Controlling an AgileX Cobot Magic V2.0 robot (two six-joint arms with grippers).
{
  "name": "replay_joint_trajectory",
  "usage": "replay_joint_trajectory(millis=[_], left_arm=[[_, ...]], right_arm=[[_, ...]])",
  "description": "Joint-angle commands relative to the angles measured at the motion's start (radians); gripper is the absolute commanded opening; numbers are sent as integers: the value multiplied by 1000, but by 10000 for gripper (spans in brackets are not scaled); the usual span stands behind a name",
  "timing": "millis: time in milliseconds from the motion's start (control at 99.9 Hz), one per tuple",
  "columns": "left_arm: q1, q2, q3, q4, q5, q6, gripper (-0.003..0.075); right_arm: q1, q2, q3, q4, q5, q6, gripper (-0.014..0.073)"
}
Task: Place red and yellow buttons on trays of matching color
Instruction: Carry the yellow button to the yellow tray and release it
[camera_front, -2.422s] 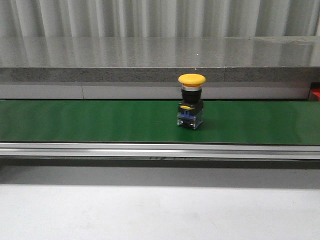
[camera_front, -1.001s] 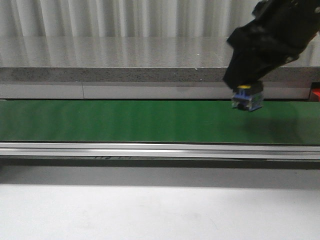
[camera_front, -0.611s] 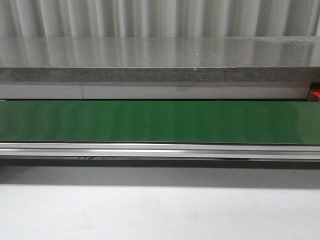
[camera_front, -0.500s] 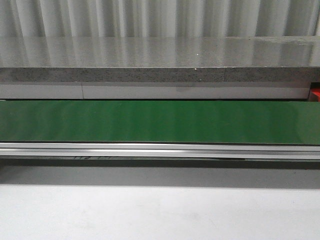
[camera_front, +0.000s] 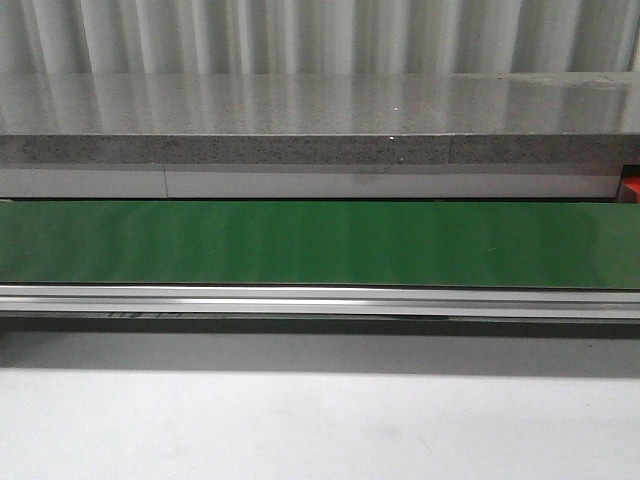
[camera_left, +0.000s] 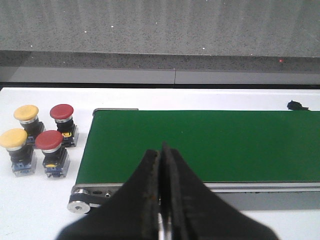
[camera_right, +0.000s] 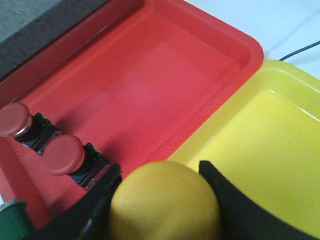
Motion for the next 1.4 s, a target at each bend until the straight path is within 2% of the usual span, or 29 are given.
replay_joint_trajectory(millis=[0, 210, 701, 771, 961, 1031, 1231, 1391], left_arm=[[-6, 8, -29, -6, -82, -6, -20], [-6, 8, -29, -6, -82, -6, -20], [-6, 8, -29, -6, -82, -6, -20], [-6, 8, -29, -6, -82, -6, -20], [-6, 8, -29, -6, -82, -6, -20], [-6, 8, -29, -6, -82, -6, -20], [-6, 8, -29, -6, -82, -6, -20], [-6, 8, -29, -6, -82, -6, -20]], right_arm=[[-6, 23, -23, 8, -116, 0, 78], [-6, 126, -23, 8, -164, 0, 78], [7, 287, -23, 9, -176, 9, 86], [7, 287, -23, 9, -176, 9, 146], [7, 275, -23, 9, -164, 10, 529], [7, 259, -24, 9, -163, 12, 605], [14, 132, -24, 14, -150, 40, 613], [82, -39, -24, 14, -139, 40, 613]])
